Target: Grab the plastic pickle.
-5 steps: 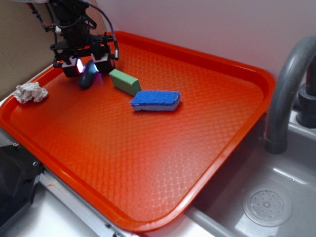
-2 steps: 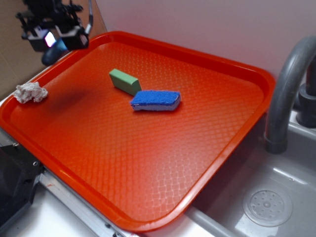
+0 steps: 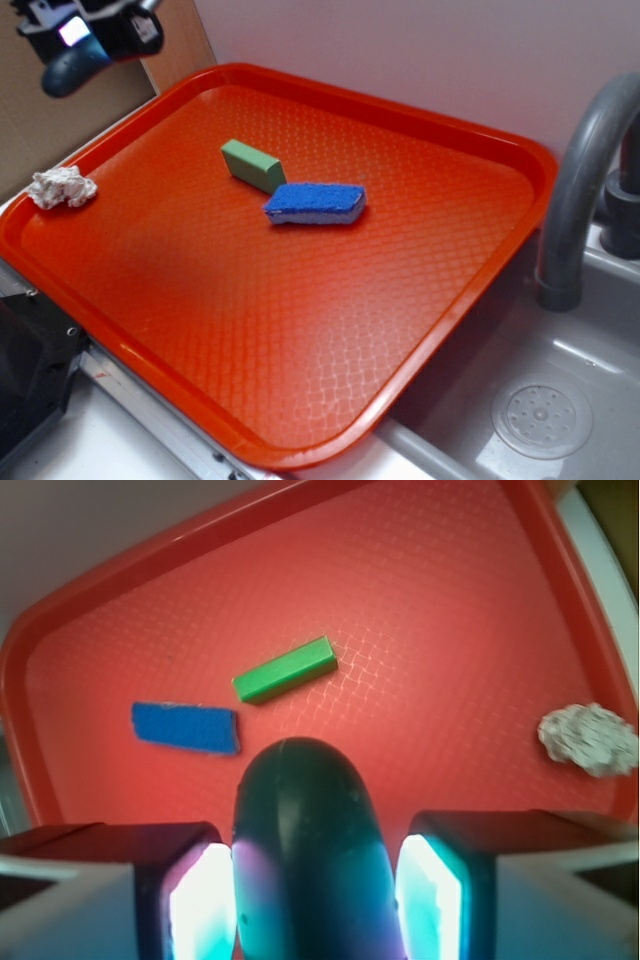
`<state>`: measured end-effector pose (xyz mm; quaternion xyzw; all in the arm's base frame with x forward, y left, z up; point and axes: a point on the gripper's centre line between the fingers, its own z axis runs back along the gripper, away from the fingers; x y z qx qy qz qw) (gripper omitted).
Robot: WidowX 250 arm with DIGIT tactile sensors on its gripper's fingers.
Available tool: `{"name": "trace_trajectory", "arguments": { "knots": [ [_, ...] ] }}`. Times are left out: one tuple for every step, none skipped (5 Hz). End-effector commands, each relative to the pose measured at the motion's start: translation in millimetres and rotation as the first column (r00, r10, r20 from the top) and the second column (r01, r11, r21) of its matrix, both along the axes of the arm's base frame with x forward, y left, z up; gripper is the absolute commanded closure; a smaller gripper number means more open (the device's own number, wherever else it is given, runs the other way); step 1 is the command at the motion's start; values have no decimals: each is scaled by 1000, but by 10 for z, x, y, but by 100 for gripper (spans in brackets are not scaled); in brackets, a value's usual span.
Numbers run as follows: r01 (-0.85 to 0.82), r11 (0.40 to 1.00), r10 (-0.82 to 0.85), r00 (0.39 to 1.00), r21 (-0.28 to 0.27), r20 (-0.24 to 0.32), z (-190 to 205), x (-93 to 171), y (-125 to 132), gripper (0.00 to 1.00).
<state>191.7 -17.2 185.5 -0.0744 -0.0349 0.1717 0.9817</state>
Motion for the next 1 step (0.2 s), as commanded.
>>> {"name": "trace_trajectory", "arguments": {
  "knots": [
    [35,998,-39,994,45,101,73,-89,22,100]
  ]
}}
